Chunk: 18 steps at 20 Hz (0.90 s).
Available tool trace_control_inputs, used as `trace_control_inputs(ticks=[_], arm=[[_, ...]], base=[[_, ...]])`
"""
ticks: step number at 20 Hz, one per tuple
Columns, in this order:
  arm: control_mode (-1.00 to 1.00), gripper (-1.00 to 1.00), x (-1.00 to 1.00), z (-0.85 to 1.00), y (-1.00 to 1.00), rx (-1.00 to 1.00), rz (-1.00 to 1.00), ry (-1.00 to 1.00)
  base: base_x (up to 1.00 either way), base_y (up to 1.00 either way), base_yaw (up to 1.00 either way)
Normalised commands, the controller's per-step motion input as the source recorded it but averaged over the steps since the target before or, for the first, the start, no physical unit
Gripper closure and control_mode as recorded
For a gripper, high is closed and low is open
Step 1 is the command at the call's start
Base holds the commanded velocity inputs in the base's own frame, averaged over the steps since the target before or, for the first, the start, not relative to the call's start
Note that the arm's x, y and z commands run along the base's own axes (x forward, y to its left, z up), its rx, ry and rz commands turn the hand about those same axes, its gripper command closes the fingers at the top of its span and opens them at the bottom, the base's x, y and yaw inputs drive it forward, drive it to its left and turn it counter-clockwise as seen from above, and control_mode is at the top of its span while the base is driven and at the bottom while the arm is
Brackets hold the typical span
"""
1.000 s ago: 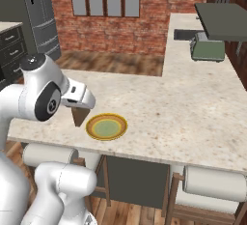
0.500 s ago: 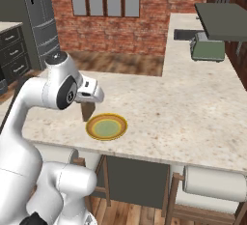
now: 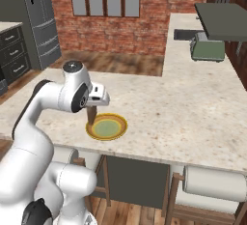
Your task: Start the toaster. Once the lever pops up, take the bread to the plate on the dining counter.
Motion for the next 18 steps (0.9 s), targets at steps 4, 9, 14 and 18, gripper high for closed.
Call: trace_control_inputs(ticks=[4,9,14,18], arm=[[-1.0,1.0,0.51,-0.41,0.0,0.0,0.09,0.0],[-1.0,1.0,0.57,-0.32,-0.02,0.0,0.09,0.0],[-1.0,1.0,0.53,-0.2,-0.01,0.0,0.06,0.01],[-1.0,1.0,0.35,-0.29,0.0,0.0,0.07,0.0]], base=[[0.0,0.0,0.0],[0.0,0.0,0.0],[0.0,0.0,0.0],[0.0,0.0,0.0]])
